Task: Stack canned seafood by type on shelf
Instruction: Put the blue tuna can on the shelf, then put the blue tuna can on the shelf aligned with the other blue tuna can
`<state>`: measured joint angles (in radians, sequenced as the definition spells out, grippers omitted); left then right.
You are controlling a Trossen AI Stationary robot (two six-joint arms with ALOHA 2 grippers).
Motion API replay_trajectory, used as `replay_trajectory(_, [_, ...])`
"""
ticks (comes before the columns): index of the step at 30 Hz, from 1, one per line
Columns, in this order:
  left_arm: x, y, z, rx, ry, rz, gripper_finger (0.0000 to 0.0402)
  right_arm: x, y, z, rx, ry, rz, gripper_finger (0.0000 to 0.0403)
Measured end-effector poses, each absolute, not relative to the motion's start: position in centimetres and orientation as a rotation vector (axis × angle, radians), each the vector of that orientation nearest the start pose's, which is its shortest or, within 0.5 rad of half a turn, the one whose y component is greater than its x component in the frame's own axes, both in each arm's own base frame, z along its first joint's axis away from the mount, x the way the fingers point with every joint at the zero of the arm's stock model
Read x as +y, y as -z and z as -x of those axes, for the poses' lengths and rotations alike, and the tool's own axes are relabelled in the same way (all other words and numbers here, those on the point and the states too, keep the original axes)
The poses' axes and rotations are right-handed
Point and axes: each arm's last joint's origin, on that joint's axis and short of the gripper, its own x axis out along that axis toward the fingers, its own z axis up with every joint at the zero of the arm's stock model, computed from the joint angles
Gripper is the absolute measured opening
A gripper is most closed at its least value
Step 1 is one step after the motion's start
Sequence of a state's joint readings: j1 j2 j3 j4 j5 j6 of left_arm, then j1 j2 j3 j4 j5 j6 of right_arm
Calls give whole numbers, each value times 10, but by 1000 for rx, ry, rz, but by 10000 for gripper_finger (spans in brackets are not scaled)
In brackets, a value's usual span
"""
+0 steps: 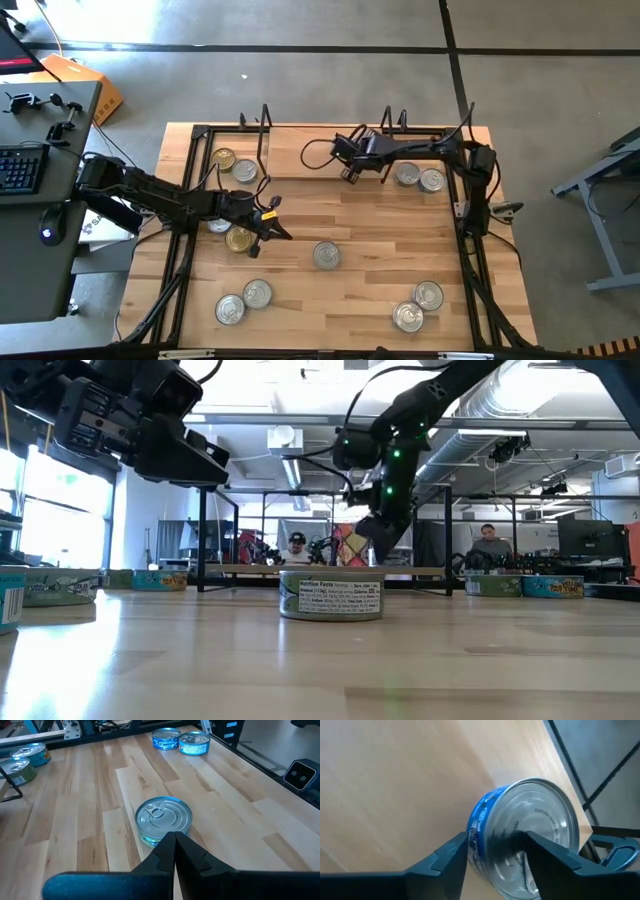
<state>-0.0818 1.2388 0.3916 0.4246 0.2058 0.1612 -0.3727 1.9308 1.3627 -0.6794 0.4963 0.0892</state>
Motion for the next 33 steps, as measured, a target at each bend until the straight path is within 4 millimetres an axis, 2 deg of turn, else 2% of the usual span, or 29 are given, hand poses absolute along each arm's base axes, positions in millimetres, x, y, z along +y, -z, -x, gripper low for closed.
replay_trajectory(7, [-24,-170,-228,400,315,-132,0,-168,-182,-343,1229,857,-69,97])
replay_trajectory(11, [-24,-170,-228,400,313,-132,0,-175,-182,-339,1228,868,-90,65])
replay_trajectory(21, [-24,-170,-228,401,312,-127,0,-177,-185,-343,1197,837,-44,51])
replay_trajectory(24, [-24,-170,-228,404,308,-113,0,-168,-192,-344,1172,859,-17,51])
replay_trajectory(28, [-24,-169,-228,407,308,-113,0,-152,-218,-345,1071,877,-5,49])
replay_trajectory(31, [-24,-169,-227,415,305,-101,0,-128,-225,-352,1043,832,28,42])
replay_trajectory(33, [-24,-169,-227,421,302,-87,0,-102,-226,-360,1028,764,61,34])
